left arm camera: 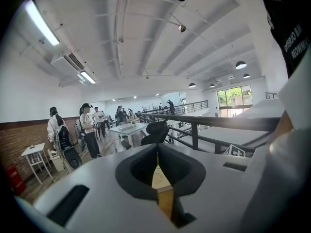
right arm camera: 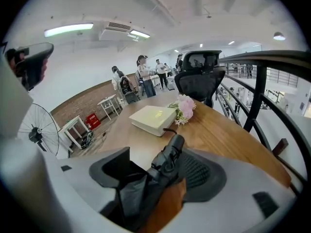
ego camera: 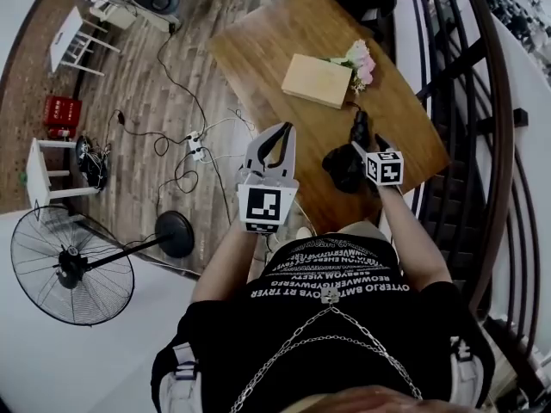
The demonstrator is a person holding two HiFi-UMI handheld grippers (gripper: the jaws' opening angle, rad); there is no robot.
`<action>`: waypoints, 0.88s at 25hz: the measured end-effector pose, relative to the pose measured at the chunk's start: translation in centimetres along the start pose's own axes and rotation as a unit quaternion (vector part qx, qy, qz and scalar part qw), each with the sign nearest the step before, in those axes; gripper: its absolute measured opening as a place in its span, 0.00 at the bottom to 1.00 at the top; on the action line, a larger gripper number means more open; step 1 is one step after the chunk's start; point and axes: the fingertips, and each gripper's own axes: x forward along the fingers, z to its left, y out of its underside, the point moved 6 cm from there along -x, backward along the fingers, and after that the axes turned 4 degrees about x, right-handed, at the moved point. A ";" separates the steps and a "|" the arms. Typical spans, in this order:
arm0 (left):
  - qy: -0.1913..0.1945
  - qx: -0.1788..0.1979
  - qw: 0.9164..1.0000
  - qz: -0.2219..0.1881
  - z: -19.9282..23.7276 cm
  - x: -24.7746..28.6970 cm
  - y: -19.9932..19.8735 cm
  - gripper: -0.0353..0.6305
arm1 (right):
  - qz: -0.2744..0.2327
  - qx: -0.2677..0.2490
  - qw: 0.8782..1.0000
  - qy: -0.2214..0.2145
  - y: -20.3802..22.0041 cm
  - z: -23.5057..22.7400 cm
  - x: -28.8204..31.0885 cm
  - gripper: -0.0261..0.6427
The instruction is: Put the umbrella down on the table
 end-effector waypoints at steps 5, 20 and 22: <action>0.009 -0.009 1.000 -0.015 -0.2 -1.4 -0.4 0.10 | -0.026 -0.031 0.999 0.014 -0.8 1.3 -3.5 0.43; 0.019 -0.039 0.997 -0.062 -0.7 -7.8 -1.1 0.10 | -0.181 -0.126 0.973 0.072 -5.7 7.9 -16.7 0.07; 0.023 -0.036 0.997 -0.066 -0.8 -8.7 -1.0 0.10 | -0.193 -0.130 0.970 0.074 -5.8 8.9 -18.3 0.07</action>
